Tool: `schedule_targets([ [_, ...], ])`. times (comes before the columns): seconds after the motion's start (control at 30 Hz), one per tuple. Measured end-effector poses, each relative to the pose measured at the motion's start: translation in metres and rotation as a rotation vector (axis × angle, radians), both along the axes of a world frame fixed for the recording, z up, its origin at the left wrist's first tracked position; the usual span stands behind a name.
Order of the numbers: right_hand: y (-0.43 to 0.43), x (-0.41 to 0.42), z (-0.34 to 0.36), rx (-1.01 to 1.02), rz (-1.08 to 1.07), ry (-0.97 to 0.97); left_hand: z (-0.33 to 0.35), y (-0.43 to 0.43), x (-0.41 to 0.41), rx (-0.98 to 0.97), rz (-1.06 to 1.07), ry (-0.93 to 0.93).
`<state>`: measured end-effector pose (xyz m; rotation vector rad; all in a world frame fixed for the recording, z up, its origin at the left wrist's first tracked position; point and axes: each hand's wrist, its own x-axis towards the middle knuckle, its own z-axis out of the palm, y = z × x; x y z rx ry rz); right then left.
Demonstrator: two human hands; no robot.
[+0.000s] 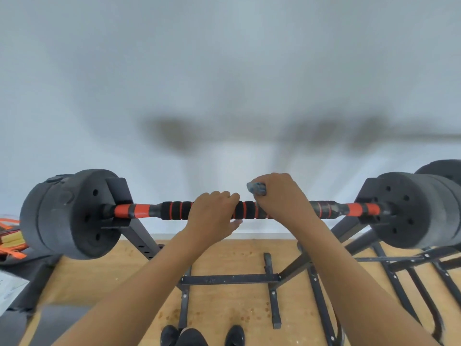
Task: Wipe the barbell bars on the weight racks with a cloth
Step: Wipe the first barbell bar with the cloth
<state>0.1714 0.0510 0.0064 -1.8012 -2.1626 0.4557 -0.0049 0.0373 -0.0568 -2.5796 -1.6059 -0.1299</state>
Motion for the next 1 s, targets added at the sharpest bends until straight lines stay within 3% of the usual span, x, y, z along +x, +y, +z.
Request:
schedule_targets([
  [0.13, 0.001, -0.008, -0.004, -0.140, -0.055, -0.193, -0.008, 0.002, 0.005, 0.020, 0.116, -0.019],
  [0.27, -0.015, -0.010, -0.008, -0.092, -0.058, -0.275, 0.002, 0.008, 0.006, -0.046, 0.113, 0.040],
  [0.63, -0.080, 0.008, -0.028, -0.048, 0.005, -0.165, 0.019, 0.034, 0.005, -0.433, 0.118, 0.003],
  [0.77, -0.096, 0.008, -0.036, -0.021, 0.000, -0.045, 0.020, 0.034, 0.004, -0.462, 0.114, -0.011],
  [0.87, -0.072, 0.008, -0.023, 0.149, -0.031, 0.053, 0.022, 0.031, 0.005, -0.445, 0.128, -0.011],
  [0.93, -0.043, 0.005, -0.010, 0.162, -0.038, -0.026, 0.024, 0.030, 0.005, -0.437, 0.135, -0.014],
  [1.0, -0.019, -0.002, 0.000, 0.050, -0.035, -0.114, 0.025, 0.030, 0.006, -0.439, 0.147, -0.011],
])
